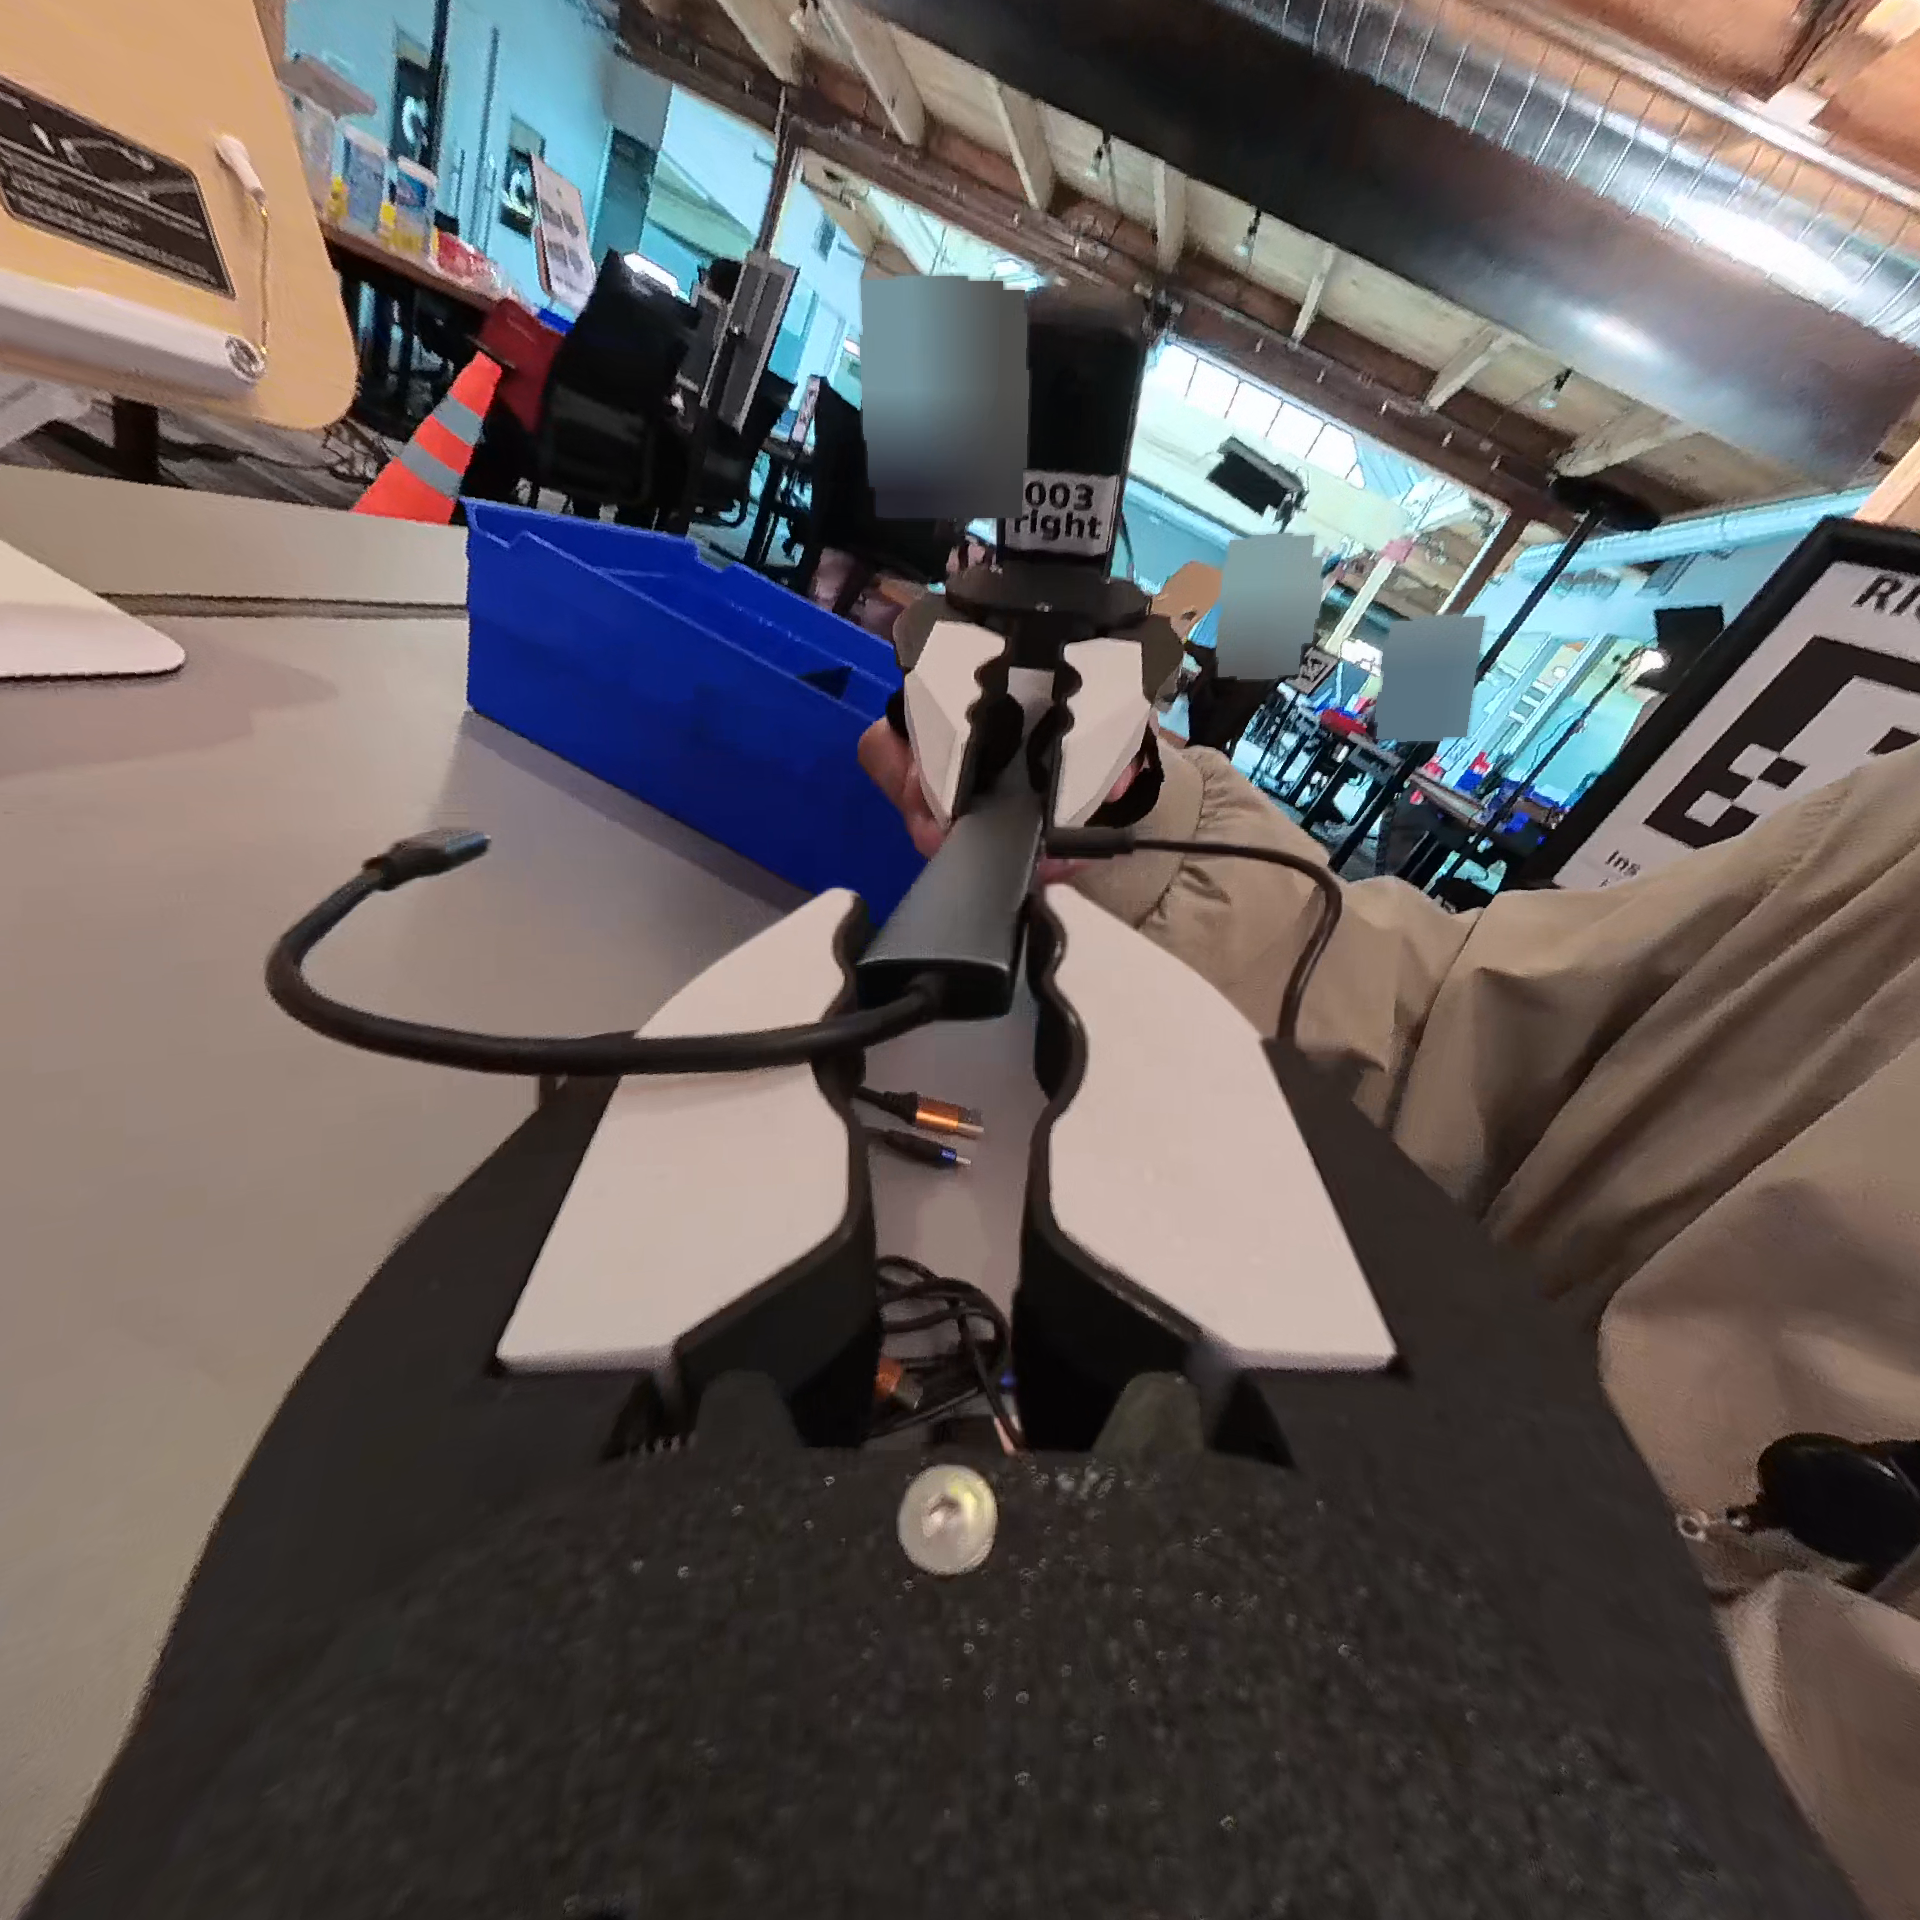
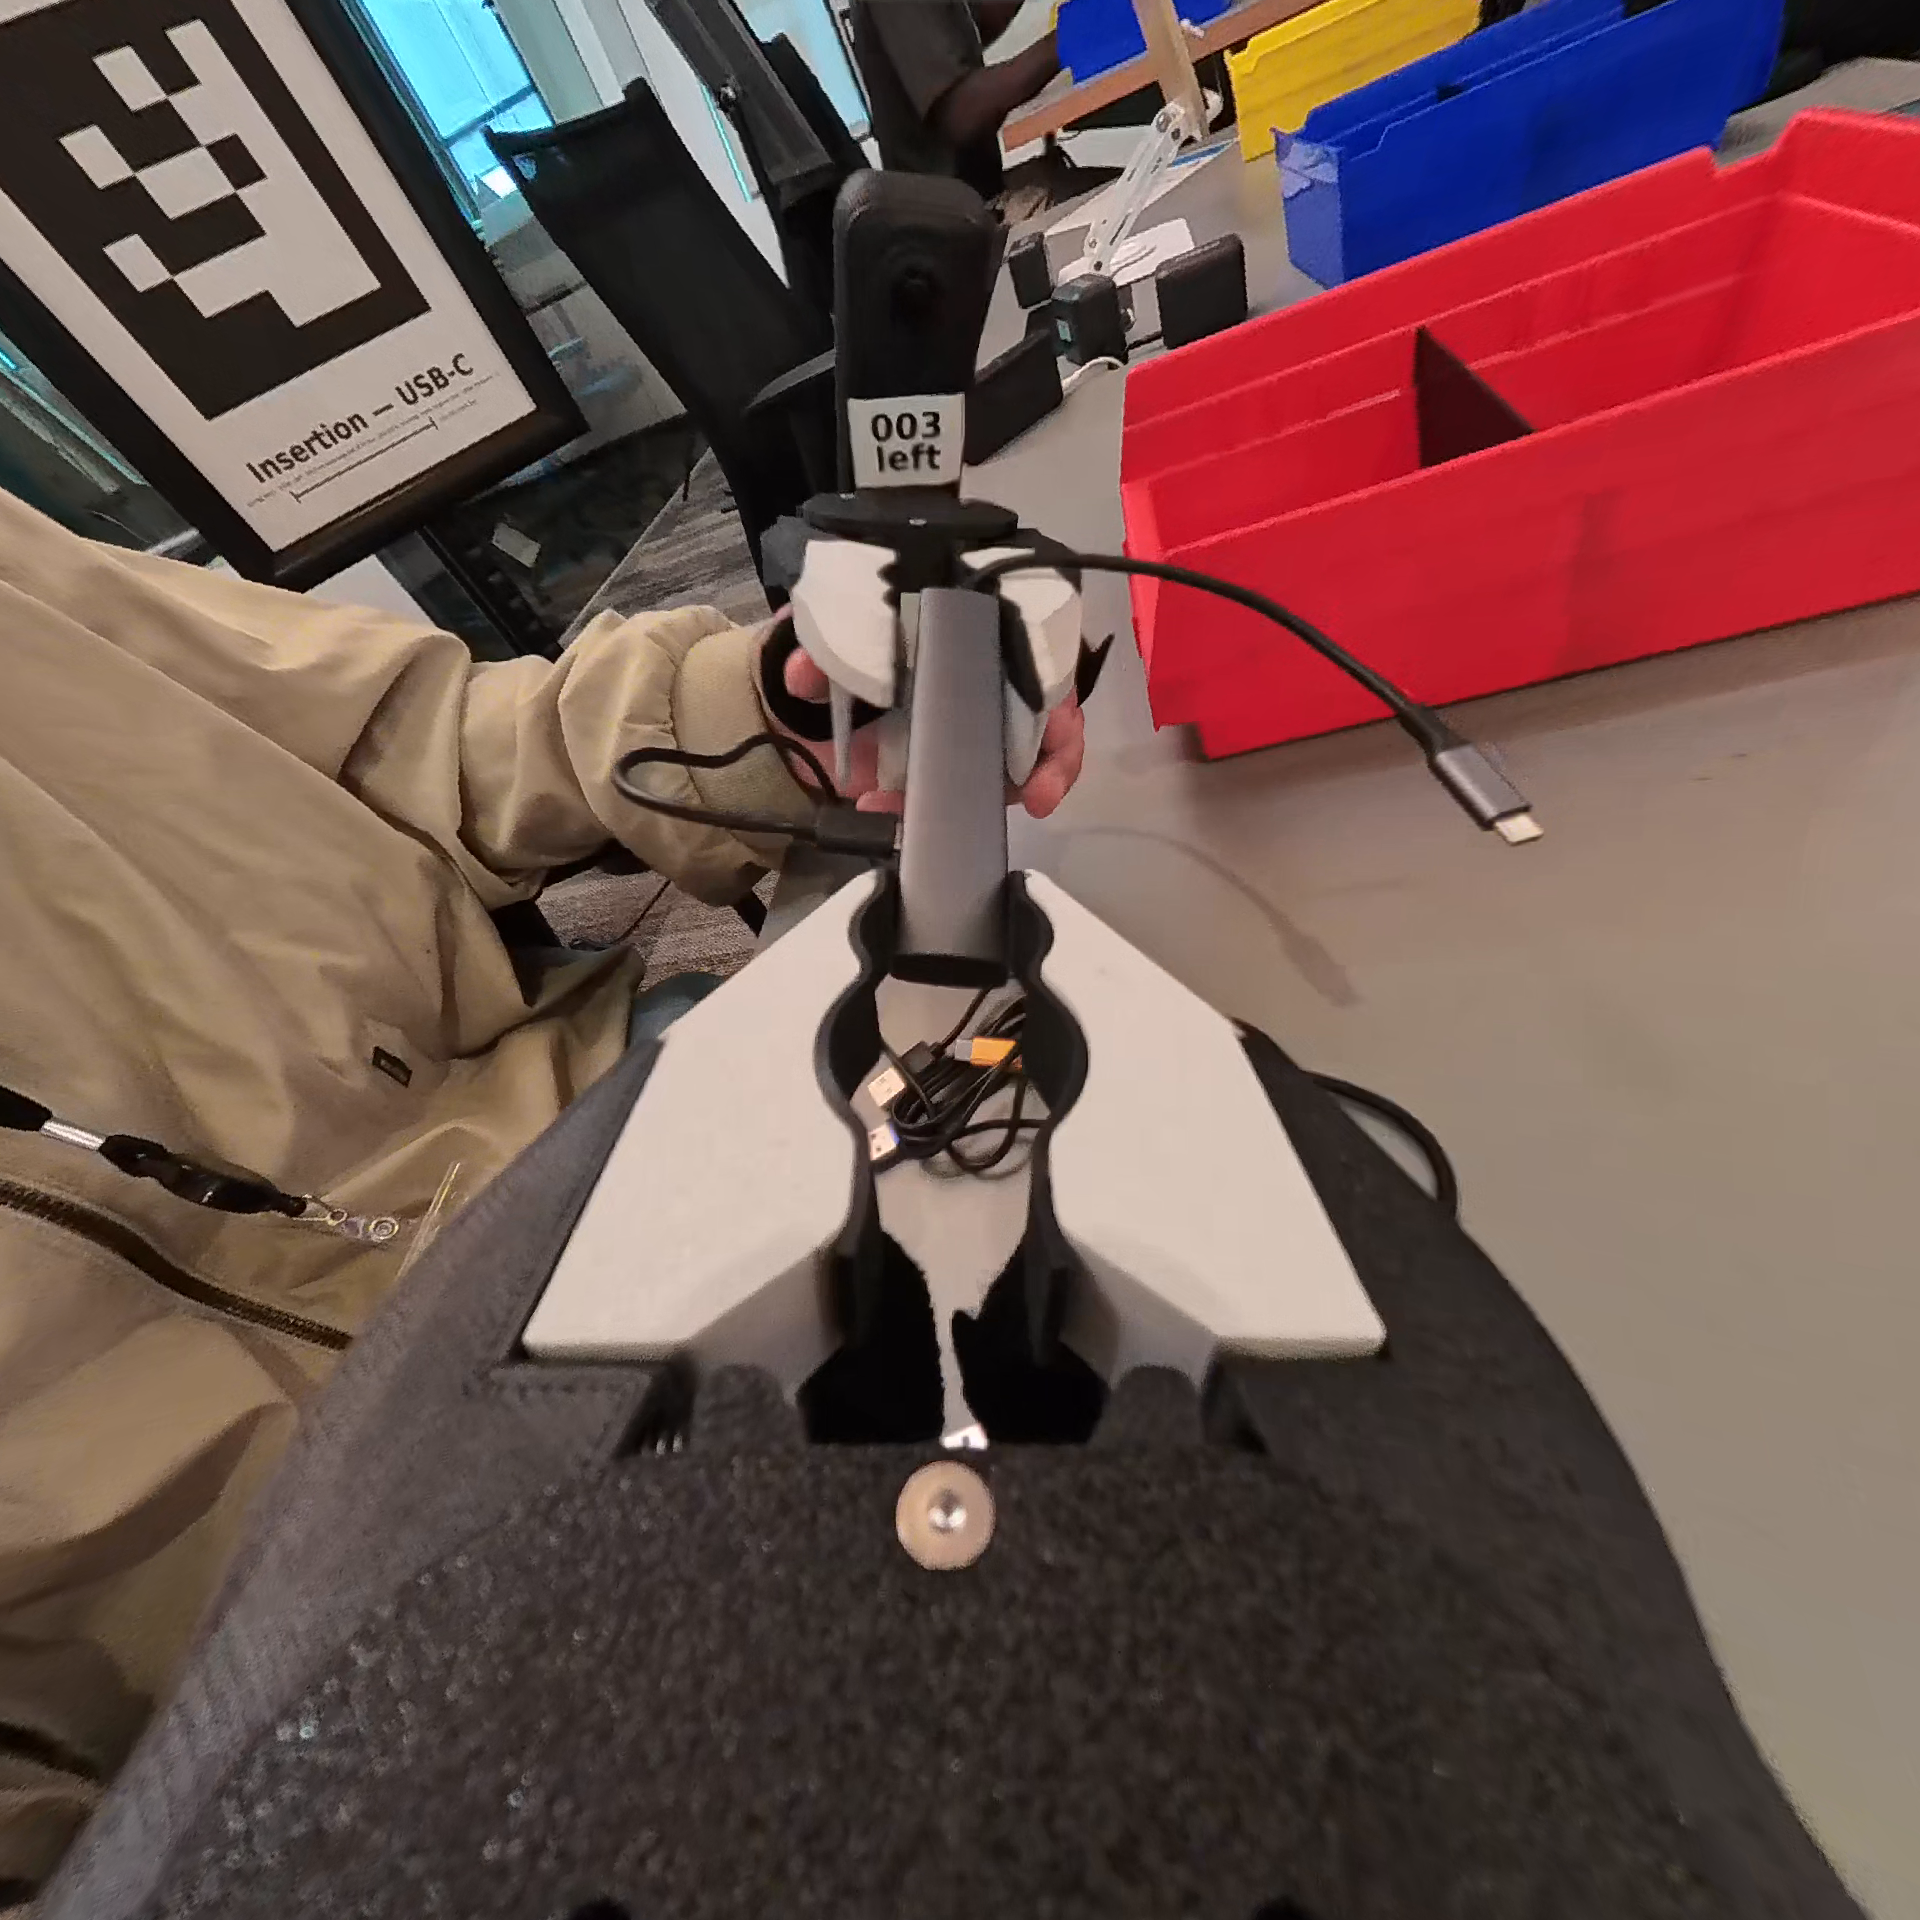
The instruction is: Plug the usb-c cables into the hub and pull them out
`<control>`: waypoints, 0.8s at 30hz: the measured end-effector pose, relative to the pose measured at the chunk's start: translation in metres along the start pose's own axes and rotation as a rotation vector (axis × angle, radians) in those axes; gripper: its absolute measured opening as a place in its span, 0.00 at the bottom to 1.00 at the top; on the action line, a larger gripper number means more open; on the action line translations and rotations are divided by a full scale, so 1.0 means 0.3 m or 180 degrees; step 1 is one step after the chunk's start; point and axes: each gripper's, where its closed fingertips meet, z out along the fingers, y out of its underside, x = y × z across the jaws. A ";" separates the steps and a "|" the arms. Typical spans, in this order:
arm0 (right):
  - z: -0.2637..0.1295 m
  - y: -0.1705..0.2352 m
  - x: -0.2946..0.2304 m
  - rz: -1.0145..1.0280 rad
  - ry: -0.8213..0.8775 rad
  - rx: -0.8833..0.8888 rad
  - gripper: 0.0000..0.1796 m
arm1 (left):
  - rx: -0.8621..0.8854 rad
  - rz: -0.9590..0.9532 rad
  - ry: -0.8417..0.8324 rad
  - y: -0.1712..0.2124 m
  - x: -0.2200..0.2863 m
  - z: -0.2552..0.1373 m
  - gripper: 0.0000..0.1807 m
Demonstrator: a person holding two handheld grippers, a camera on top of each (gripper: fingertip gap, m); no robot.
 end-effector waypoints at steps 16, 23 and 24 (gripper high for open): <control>-0.062 -0.080 0.104 -0.0087 0.0740 0.0333 0.22 | 0.0015 0.0371 -0.0611 -0.029 -0.060 -0.030 0.13; -0.170 -0.067 0.122 0.0147 0.2026 0.0495 0.22 | 0.0249 0.0847 -0.1630 -0.057 -0.083 -0.157 0.13; -0.155 0.004 0.103 0.0226 0.2098 0.0473 0.22 | 0.0253 0.0909 -0.1774 -0.056 -0.079 -0.182 0.13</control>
